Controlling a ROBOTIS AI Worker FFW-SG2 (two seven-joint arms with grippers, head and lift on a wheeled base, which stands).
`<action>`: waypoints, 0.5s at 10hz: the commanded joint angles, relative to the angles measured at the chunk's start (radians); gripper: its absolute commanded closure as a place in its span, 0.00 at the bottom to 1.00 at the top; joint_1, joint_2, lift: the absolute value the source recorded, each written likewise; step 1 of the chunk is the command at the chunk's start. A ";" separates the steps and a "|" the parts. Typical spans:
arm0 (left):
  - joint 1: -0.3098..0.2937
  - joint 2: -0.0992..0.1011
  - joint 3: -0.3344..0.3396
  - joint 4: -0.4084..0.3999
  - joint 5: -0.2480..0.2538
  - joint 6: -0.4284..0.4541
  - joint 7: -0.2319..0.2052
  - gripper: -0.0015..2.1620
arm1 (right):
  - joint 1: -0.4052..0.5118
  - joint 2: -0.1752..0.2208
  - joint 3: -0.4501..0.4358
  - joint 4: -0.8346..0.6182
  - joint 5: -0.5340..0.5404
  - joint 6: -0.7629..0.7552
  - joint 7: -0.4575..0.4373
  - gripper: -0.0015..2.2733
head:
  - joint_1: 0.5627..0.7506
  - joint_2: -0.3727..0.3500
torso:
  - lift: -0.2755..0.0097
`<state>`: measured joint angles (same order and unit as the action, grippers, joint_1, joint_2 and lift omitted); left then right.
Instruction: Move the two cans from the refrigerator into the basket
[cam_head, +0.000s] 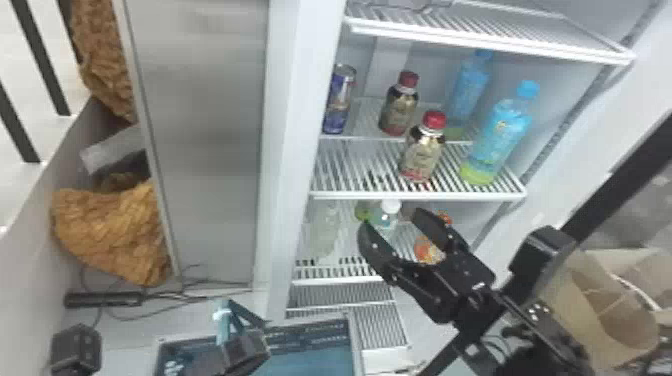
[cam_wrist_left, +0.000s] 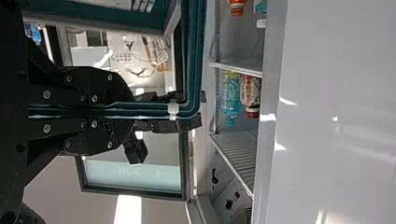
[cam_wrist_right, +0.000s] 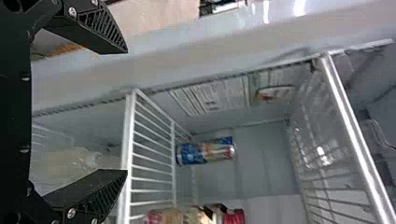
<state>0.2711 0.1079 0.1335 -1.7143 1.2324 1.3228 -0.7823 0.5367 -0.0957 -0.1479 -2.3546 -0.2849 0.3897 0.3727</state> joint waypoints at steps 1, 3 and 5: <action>-0.001 0.001 -0.004 0.000 0.000 0.000 0.000 0.55 | -0.043 0.002 0.026 0.034 0.014 -0.036 -0.029 0.06 | 0.70 0.15 | 0.86; -0.001 0.001 -0.006 0.000 0.002 0.000 0.000 0.55 | -0.100 0.005 0.056 0.093 0.016 -0.076 -0.084 0.06 | 0.70 0.16 | 0.86; -0.001 0.001 -0.006 0.000 0.002 0.000 0.000 0.55 | -0.139 0.005 0.088 0.132 0.024 -0.100 -0.156 0.06 | 0.70 0.16 | 0.86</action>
<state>0.2699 0.1096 0.1272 -1.7143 1.2344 1.3228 -0.7823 0.4077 -0.0905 -0.0690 -2.2321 -0.2628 0.2954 0.2183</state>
